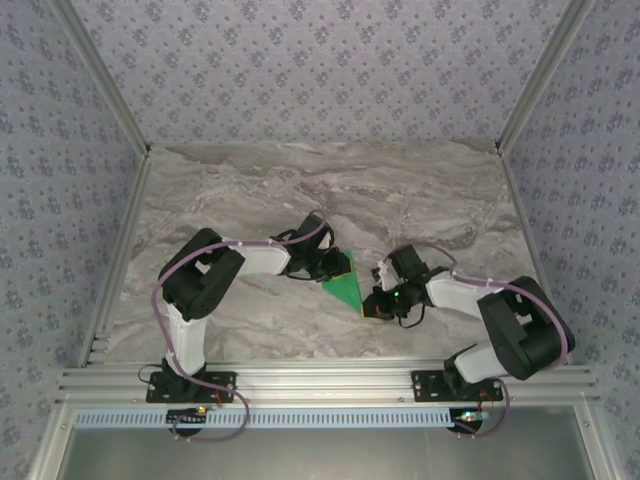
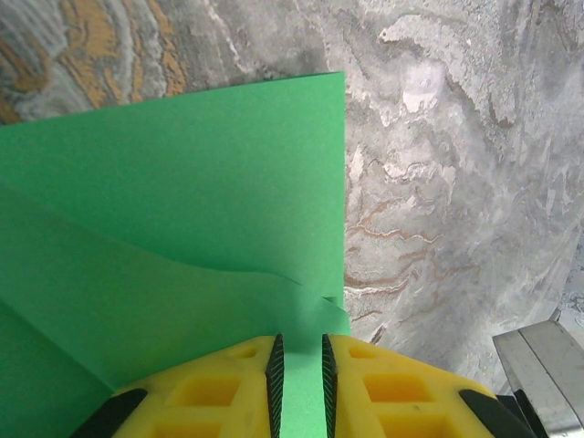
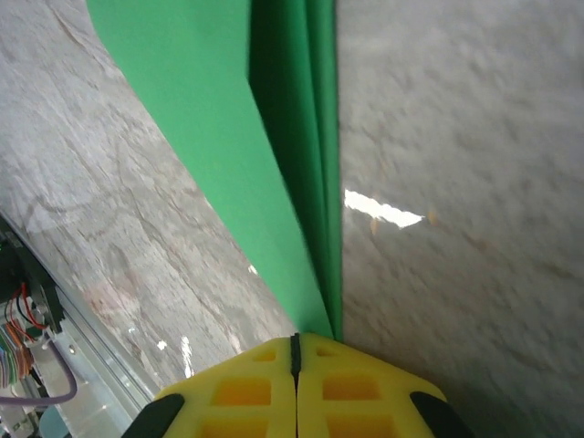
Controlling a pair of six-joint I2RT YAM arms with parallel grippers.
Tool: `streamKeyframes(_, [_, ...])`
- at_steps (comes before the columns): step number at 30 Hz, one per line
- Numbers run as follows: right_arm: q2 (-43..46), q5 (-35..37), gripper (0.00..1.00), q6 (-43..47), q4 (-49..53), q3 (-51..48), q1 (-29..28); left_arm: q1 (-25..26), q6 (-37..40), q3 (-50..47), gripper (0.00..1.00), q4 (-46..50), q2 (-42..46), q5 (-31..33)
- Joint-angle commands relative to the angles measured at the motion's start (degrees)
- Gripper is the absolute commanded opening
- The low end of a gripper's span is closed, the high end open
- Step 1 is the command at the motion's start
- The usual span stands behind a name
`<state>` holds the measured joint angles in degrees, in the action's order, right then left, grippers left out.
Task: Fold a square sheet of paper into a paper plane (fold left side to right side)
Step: Fourth fold the wing at the center of the table.
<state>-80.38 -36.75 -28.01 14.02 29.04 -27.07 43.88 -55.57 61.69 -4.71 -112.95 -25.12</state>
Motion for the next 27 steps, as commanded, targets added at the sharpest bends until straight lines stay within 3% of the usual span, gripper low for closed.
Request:
streamKeyframes(1, [5.0,0.3,0.06,0.8,7.6,2.0,0.3,-0.9,0.9,-1.9,0.21,5.7,-2.1,3.5])
streamKeyframes(4, [6.0,-0.9,0.06,-0.8,6.1,4.2,0.3,-0.8,0.8,-1.8,0.21,5.4,-2.1,3.5])
streamKeyframes(12, [-3.9,1.7,0.05,-3.0,-0.5,8.8,-1.6,-0.6,0.7,-1.7,0.21,5.4,-2.1,3.4])
streamKeyframes(27, [-11.8,10.4,0.04,-0.1,3.8,6.7,-1.1,-0.7,3.2,-1.4,0.25,4.0,3.0,3.6])
